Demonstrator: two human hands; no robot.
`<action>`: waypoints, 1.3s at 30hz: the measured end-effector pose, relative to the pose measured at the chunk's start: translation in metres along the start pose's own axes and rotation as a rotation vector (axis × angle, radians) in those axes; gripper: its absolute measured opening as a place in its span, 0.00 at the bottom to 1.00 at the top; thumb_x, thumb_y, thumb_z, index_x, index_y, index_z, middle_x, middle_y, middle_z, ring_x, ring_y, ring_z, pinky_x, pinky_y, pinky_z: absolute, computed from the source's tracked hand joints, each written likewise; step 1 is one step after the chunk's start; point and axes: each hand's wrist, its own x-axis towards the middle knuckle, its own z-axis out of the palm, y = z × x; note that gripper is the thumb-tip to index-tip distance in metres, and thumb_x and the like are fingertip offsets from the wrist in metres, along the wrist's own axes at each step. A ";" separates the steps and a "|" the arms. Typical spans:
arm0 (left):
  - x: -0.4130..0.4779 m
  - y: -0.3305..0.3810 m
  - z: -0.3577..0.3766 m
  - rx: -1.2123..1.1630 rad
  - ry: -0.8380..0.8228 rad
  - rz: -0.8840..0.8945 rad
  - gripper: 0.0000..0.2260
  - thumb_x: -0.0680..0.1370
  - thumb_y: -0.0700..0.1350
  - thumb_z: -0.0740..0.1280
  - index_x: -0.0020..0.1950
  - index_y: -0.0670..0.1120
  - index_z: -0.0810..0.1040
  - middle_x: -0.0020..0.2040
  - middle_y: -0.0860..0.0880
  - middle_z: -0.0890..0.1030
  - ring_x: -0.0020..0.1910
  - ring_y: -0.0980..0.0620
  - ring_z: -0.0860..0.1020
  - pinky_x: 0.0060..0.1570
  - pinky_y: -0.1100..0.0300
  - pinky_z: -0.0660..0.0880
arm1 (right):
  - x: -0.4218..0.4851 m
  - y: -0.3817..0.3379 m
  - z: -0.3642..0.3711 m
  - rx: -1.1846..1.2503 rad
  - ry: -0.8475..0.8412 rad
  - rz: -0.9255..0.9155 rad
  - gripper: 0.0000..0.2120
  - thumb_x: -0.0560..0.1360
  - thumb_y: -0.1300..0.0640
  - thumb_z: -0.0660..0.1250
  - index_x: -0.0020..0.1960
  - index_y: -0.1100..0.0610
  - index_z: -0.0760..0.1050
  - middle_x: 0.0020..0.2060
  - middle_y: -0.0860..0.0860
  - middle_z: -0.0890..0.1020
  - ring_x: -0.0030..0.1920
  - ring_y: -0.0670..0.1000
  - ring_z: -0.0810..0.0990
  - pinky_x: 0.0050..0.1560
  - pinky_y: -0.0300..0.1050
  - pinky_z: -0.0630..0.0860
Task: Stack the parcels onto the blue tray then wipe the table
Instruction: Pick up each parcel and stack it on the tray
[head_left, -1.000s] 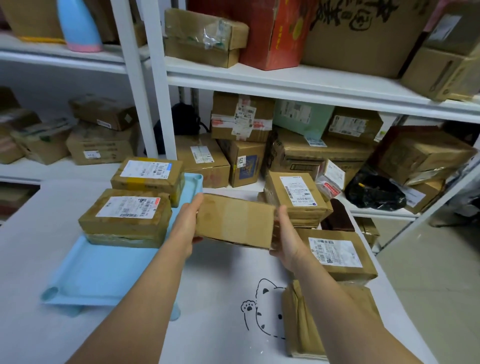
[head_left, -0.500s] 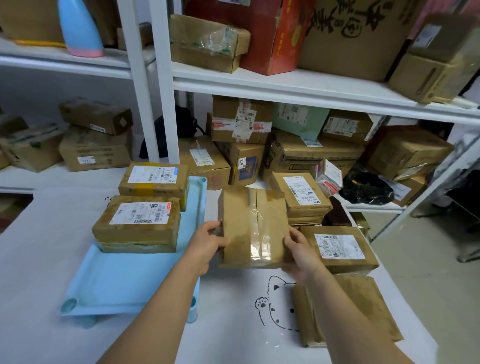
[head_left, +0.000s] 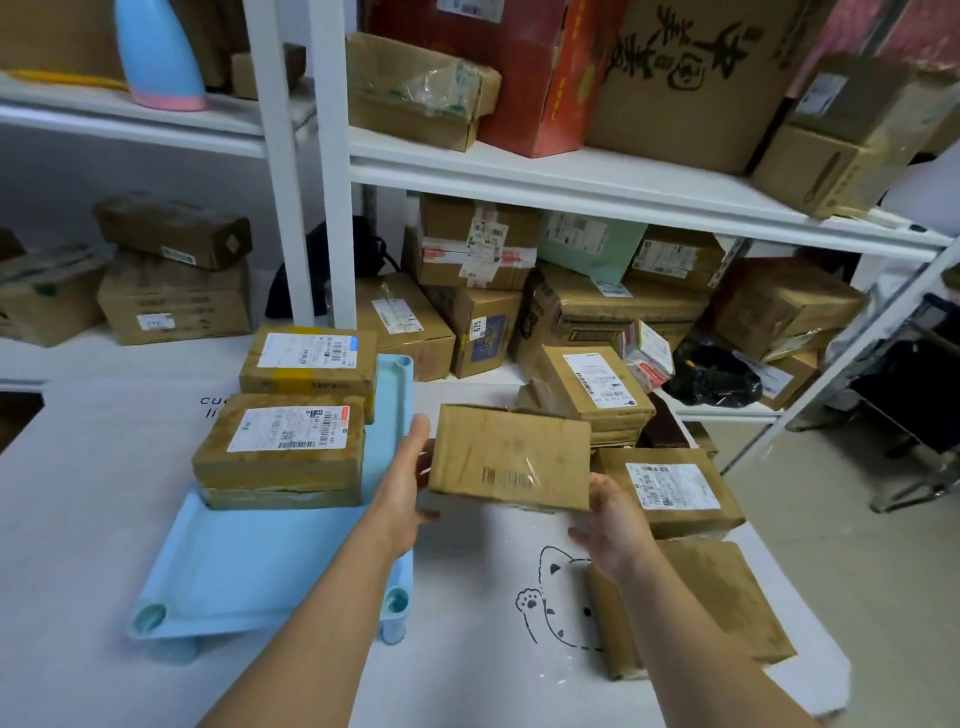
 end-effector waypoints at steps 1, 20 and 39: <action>-0.001 0.001 -0.001 0.042 0.007 0.014 0.20 0.75 0.64 0.60 0.54 0.49 0.73 0.54 0.48 0.79 0.54 0.48 0.76 0.60 0.42 0.68 | -0.001 0.000 0.002 0.034 -0.011 0.012 0.08 0.76 0.60 0.56 0.48 0.55 0.74 0.44 0.52 0.80 0.50 0.51 0.76 0.54 0.51 0.68; -0.014 0.024 -0.039 0.086 0.009 0.140 0.16 0.74 0.35 0.69 0.57 0.46 0.69 0.52 0.45 0.79 0.47 0.48 0.79 0.37 0.56 0.74 | -0.016 -0.038 0.053 0.067 -0.239 -0.042 0.20 0.68 0.53 0.74 0.58 0.55 0.77 0.53 0.56 0.84 0.55 0.59 0.81 0.59 0.61 0.75; -0.065 0.050 -0.153 -0.240 0.731 0.334 0.26 0.81 0.58 0.50 0.53 0.40 0.80 0.49 0.45 0.80 0.46 0.50 0.77 0.40 0.59 0.67 | -0.076 -0.038 0.191 -0.988 -0.721 -0.391 0.42 0.63 0.63 0.78 0.71 0.47 0.61 0.58 0.48 0.70 0.57 0.49 0.72 0.52 0.41 0.74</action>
